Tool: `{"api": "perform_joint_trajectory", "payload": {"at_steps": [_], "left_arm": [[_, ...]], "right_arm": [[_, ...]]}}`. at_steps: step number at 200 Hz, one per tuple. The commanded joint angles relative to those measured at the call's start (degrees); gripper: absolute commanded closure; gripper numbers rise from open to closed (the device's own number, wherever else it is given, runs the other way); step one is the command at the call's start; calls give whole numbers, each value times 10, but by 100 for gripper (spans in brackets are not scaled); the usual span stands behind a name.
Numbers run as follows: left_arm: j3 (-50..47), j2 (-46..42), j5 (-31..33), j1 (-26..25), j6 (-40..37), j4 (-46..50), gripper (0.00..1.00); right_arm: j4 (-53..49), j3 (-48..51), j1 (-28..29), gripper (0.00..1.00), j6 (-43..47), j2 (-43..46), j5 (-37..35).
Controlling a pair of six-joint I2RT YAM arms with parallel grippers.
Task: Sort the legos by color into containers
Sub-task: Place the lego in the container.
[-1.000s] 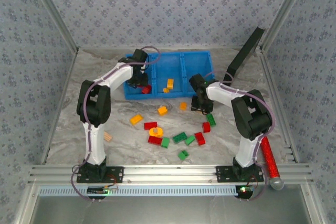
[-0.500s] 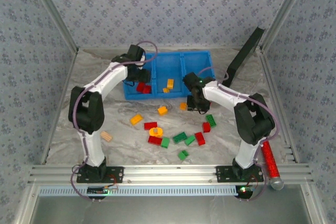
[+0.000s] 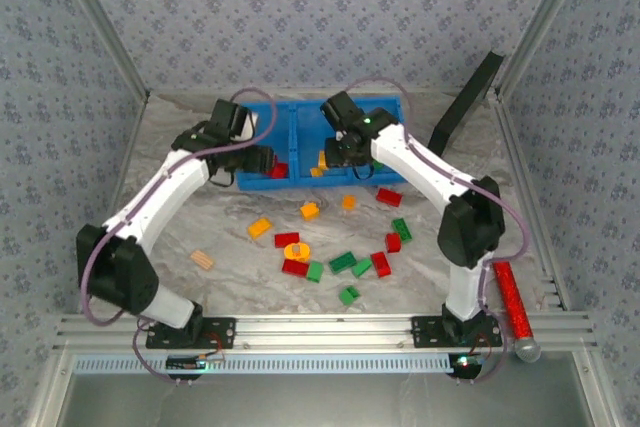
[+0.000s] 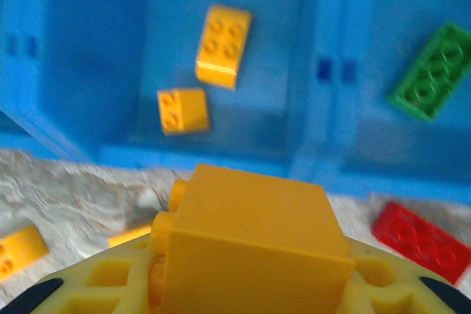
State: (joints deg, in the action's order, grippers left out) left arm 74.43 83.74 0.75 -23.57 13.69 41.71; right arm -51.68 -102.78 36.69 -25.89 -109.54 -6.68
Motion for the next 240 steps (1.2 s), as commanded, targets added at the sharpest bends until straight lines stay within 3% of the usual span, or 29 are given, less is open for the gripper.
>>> {"api": "perform_joint_trajectory", "payload": {"at_steps": [1,52,121,166,240], "left_arm": [[-43,-49,-17,-14,30,42,29],[-137,-135,-45,-80,97,80,27],[-254,-200,-69,-185,277,55,23],[-309,-193,-51,-249,356,15,22],[-330,-104,-15,-318,440,-79,22]], "right_arm": [[-16,-63,-1,74,34,-64,3],[-19,-177,-11,74,52,-167,23],[1,-190,-17,69,61,-229,33],[13,-191,-18,65,70,-251,41],[20,-192,-18,46,85,-244,52]]}}
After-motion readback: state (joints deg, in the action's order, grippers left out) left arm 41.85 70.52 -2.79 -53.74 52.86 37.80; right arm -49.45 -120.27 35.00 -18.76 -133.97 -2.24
